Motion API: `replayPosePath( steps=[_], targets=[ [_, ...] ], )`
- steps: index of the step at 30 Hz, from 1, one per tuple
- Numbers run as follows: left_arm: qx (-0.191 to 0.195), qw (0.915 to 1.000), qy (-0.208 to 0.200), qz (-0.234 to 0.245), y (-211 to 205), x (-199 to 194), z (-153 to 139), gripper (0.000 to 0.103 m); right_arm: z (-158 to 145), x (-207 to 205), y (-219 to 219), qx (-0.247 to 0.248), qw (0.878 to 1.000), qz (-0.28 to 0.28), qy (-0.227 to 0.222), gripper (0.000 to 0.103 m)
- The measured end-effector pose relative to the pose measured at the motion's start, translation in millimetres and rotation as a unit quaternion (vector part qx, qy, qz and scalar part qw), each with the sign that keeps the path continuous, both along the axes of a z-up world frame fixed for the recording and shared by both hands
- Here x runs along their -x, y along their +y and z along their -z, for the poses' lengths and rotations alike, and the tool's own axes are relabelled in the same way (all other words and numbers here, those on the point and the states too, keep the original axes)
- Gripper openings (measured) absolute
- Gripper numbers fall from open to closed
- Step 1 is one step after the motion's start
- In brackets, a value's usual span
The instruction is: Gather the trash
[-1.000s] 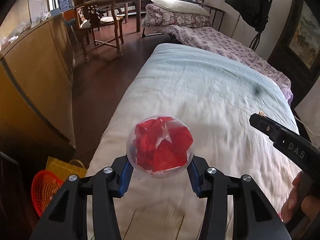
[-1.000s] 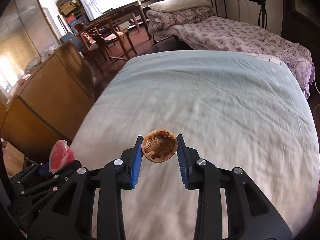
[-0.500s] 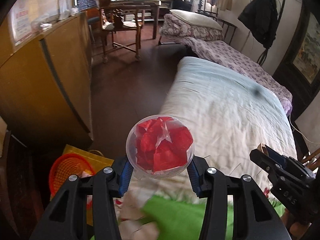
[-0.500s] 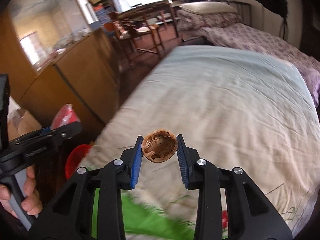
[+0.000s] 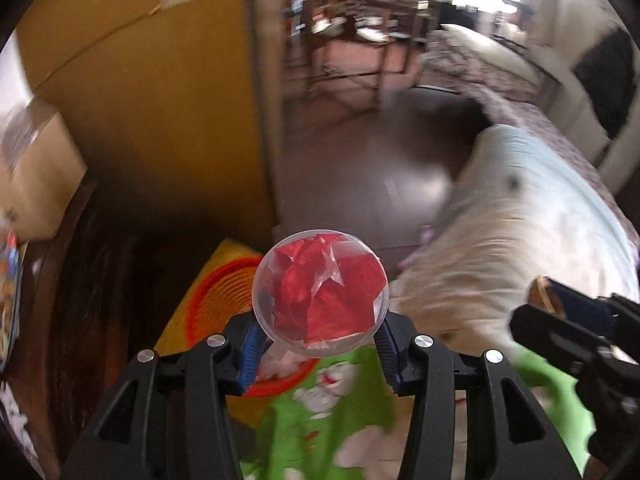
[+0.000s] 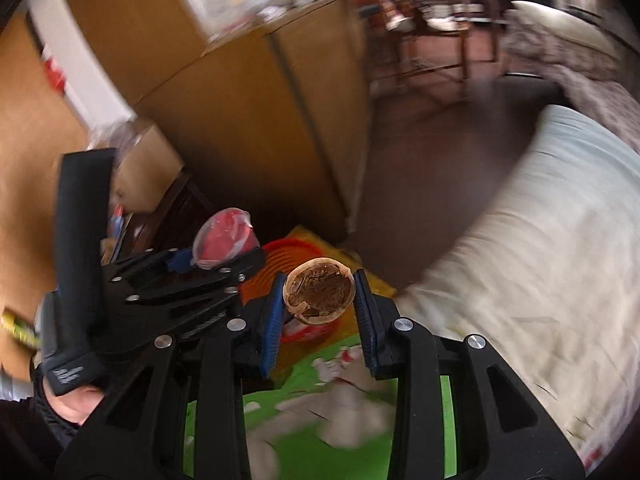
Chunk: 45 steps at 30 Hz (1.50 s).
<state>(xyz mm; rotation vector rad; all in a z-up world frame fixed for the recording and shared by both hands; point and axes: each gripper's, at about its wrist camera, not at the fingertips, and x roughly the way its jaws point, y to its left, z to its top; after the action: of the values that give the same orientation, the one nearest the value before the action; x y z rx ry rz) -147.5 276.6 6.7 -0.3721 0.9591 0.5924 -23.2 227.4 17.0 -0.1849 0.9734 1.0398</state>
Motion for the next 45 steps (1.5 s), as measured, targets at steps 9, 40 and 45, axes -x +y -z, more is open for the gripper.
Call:
replayPosePath(
  steps=[9, 40, 45],
  targets=[
    [0.050, 0.9929, 0.060, -0.090, 81, 39, 55, 0.048, 44, 3, 100, 0.064, 0.994, -0.054, 0.067, 0.034],
    [0.083, 0.9826, 0.109, -0.125, 100, 29, 112, 0.075, 113, -16, 127, 0.088, 0.987, -0.014, 0.130, 0.068],
    [0.081, 0.9820, 0.111, -0.129, 99, 33, 105, 0.080, 114, -16, 123, 0.098, 0.988, -0.007, 0.120, 0.069]
  ],
)
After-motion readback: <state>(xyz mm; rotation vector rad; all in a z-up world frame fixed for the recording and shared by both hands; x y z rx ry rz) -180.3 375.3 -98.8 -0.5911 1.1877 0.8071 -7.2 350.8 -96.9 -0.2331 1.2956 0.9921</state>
